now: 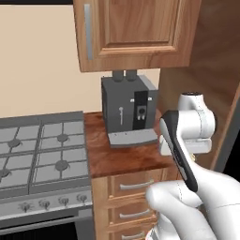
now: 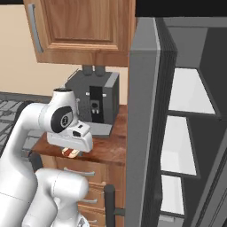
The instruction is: Store the hot dog in the freezer for long-term storage. Close the freezer door after placing the cooked food.
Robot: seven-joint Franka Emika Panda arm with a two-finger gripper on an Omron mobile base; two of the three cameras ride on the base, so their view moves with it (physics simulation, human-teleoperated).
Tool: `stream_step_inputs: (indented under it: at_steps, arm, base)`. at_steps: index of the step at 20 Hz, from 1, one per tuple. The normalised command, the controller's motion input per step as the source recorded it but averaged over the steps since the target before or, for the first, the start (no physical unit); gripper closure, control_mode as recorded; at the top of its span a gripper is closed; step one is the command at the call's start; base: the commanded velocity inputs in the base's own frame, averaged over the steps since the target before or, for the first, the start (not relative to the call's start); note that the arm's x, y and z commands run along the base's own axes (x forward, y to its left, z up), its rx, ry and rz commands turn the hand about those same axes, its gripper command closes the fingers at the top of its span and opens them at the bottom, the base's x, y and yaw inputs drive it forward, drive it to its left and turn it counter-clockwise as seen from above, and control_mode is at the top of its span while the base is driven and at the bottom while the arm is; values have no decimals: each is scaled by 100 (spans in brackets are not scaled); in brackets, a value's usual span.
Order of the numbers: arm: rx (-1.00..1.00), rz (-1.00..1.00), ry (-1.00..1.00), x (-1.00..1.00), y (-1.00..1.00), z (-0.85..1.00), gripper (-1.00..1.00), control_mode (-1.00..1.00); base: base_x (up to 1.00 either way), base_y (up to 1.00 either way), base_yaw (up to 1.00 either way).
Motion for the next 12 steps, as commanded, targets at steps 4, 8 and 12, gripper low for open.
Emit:
stream_step_inputs:
  at_steps: [4, 8, 12]
  arm:
    - [0, 0, 0, 0, 0, 0, 100, 100]
    - [0, 0, 0, 0, 0, 0, 100, 100]
    - [0, 0, 0, 0, 0, 0, 100, 100]
  base:
    - [-74, 1, 0]
    - [-81, 7, 0]
    - [-86, 4, 0]
